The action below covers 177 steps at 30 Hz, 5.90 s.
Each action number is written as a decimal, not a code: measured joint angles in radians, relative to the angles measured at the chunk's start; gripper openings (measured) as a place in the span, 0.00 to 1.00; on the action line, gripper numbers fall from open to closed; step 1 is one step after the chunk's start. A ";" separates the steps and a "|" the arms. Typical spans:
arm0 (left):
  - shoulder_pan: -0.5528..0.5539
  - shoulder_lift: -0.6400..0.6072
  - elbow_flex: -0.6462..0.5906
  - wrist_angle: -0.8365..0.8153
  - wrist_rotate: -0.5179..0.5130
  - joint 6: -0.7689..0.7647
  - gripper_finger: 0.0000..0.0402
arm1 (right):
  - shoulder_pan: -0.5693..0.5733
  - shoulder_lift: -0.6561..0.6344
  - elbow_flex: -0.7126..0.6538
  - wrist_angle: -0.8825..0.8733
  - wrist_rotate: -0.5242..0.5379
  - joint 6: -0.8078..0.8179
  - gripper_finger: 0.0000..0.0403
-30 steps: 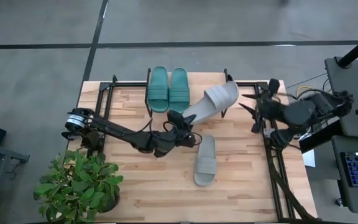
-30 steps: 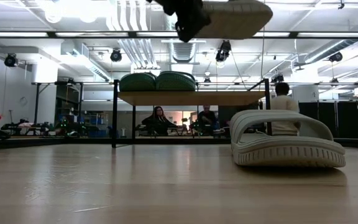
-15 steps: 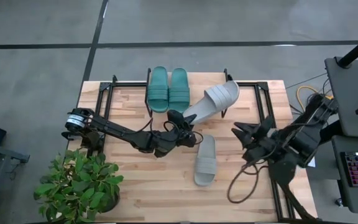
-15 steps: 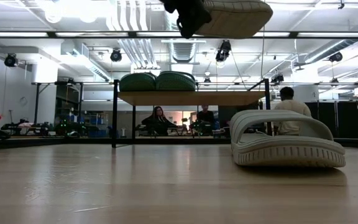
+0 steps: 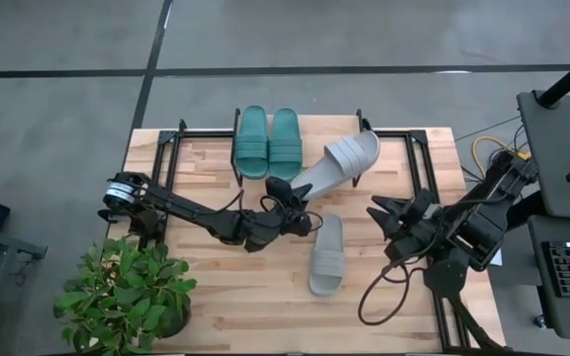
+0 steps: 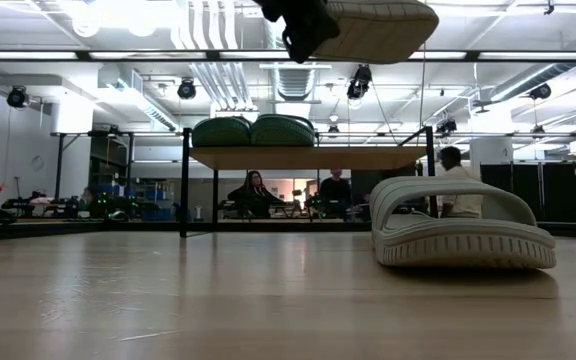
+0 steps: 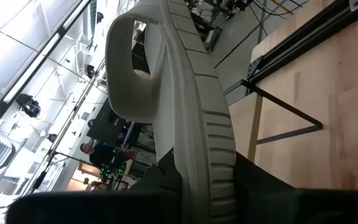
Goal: Pick and place slides into the shelf
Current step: Put the left gray slide on the shelf
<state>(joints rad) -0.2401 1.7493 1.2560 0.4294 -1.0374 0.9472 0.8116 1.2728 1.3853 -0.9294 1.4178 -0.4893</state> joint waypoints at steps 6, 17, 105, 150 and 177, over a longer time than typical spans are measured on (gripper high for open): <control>0.000 0.000 -0.001 0.005 -0.009 0.000 0.09 | 0.000 0.012 -0.009 -0.009 -0.036 0.050 0.43; -0.003 0.000 0.001 0.005 -0.006 -0.001 0.09 | -0.035 0.159 -0.015 -0.014 -0.083 0.036 0.41; 0.069 0.233 0.228 0.032 -0.222 0.507 0.09 | -0.735 0.293 0.163 -0.224 -0.234 0.488 0.44; 0.070 0.233 0.227 0.040 -0.219 0.500 0.09 | -0.825 0.274 0.163 -0.214 -0.203 0.436 0.02; 0.068 0.234 0.224 0.068 -0.229 0.510 0.09 | -0.850 0.265 0.163 -0.185 -0.315 0.328 0.34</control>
<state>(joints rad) -0.1719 1.9831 1.4803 0.4969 -1.2663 1.4574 -0.0381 1.5379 1.5486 -1.1142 1.1026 -0.1614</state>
